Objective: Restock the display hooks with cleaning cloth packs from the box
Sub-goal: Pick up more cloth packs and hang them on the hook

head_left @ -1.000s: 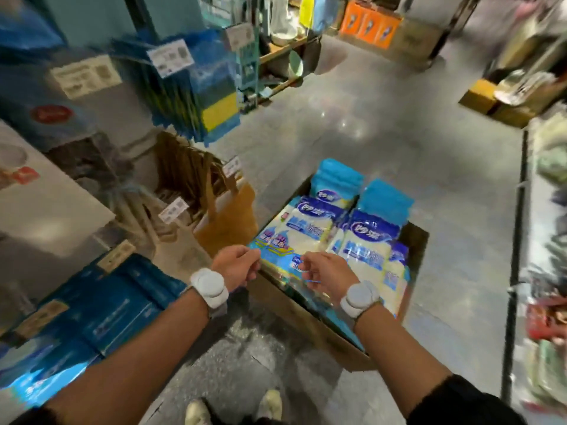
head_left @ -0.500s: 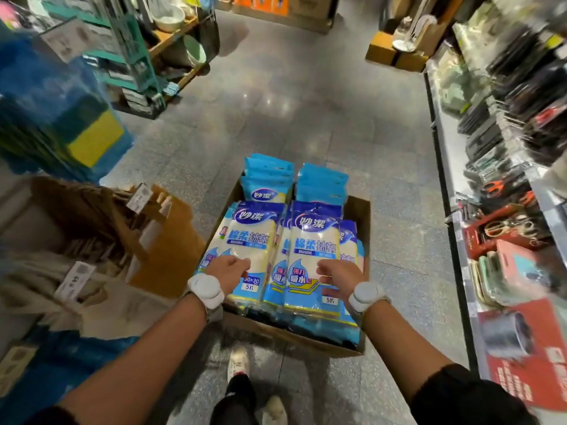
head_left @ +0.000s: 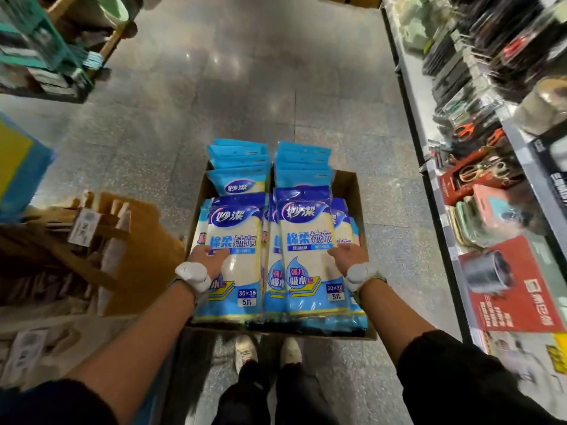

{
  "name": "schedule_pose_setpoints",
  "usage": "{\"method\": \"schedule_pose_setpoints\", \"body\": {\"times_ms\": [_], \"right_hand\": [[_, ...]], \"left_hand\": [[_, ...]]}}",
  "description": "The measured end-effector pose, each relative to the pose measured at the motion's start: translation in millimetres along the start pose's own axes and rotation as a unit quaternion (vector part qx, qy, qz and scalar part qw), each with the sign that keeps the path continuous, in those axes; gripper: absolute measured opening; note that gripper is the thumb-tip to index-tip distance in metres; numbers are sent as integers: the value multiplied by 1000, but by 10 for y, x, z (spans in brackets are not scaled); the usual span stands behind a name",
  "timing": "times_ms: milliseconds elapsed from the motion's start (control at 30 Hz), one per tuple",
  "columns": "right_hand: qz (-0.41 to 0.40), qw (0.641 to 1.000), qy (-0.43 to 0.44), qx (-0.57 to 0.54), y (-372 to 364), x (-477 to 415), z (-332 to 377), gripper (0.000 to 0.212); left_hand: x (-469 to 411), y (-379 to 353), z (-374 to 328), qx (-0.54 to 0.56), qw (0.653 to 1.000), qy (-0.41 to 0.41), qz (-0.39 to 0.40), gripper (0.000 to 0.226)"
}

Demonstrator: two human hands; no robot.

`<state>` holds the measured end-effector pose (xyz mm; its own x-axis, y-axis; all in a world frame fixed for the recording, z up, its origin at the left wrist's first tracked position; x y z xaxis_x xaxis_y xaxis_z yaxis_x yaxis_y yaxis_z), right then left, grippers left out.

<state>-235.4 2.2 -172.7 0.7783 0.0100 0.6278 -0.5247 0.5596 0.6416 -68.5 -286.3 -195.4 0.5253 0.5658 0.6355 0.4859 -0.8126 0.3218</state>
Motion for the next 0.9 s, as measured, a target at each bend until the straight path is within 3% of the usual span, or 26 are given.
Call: {"method": "schedule_pose_setpoints", "body": {"times_ms": [167,333,467,533,633,667,833,900], "right_hand": [[6,1000,-16,3,-147,-213,-6,36],[28,999,-20,-37,-299,-418,-84,48],[51,998,-15,-16,-389,-582,-127,65],[51,999,-18,0,-392,-587,-79,66],[47,999,-17,0,-332,-495,29,25],[43,999,-20,-4,-336,-497,35,22],[42,998,-10,-40,-325,-461,130,28],[44,998,-16,-49,-348,-448,160,39]], "left_hand": [[-364,-9,172,12,1000,18,11,40],[-499,-12,160,18,999,47,12,44],[-713,105,204,-58,994,81,44,47],[-720,113,152,-56,995,80,34,42],[-760,62,131,-24,995,101,11,34],[-786,53,148,-11,995,102,2,32],[-549,206,-136,76,987,55,-128,57],[-574,305,-172,118,983,70,-122,63]]}}
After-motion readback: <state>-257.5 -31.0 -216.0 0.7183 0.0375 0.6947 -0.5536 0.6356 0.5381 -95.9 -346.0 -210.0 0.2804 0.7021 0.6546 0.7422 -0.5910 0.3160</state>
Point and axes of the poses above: each hand's wrist, its own x-axis away from the middle knuckle, its own y-axis out of the back of the hand, z = x × y, the point moved 3 cm from there along -x, towards the middle knuckle, and after that the axes turned 7 degrees about x, right-handed, at the moved point
